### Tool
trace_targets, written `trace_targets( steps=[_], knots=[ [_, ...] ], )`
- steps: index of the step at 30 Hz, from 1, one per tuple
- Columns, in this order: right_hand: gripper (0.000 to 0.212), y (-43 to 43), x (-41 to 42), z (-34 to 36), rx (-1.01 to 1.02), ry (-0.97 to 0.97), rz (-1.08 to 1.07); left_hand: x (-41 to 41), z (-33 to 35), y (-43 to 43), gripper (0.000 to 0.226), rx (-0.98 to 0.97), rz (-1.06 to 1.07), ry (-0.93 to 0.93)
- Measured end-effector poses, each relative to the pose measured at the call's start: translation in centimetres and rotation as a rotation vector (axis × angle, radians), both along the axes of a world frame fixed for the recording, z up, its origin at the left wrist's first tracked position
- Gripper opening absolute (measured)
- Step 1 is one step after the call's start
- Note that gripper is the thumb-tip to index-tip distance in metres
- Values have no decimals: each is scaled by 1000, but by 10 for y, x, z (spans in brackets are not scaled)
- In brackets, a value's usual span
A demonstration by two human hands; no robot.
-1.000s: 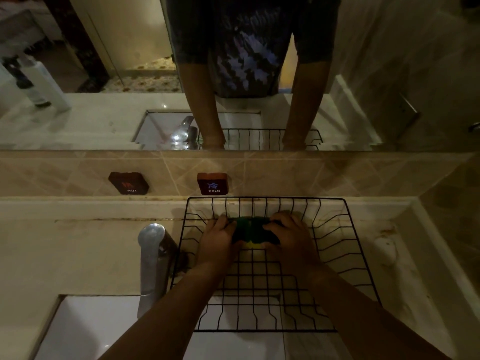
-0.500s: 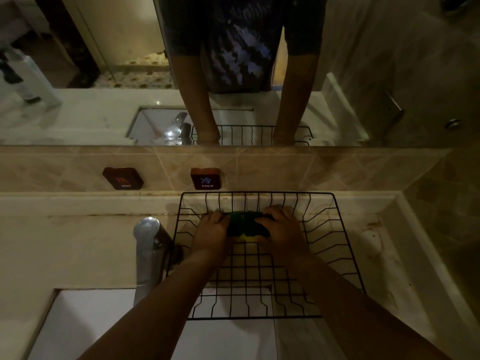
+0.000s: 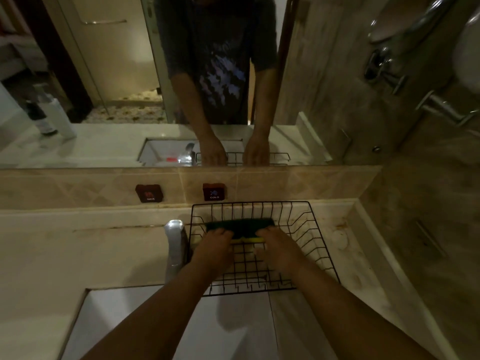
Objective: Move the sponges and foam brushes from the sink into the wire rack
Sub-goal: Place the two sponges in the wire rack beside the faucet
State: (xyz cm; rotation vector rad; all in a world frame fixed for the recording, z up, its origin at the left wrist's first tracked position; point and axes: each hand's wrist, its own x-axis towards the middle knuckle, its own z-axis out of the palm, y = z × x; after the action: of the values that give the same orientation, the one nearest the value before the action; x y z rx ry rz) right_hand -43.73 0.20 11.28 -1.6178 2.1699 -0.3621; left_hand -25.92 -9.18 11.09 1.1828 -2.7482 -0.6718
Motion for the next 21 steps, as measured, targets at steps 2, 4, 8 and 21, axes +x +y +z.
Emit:
trace_targets(
  steps=[2,4,8,21],
  knots=[
    [42,14,15,12,-47,-13,-18,12,9,12,47,-31,-21,-10],
    [39,24,30,24,-106,13,-27,24,16,23,41,-25,-18,23],
    [43,42,62,48,-111,77,-66,51,35,38,36,3,-39,95],
    [42,86,134,63,-192,116,-179,120,54,63,38,-29,-137,137]
  ],
)
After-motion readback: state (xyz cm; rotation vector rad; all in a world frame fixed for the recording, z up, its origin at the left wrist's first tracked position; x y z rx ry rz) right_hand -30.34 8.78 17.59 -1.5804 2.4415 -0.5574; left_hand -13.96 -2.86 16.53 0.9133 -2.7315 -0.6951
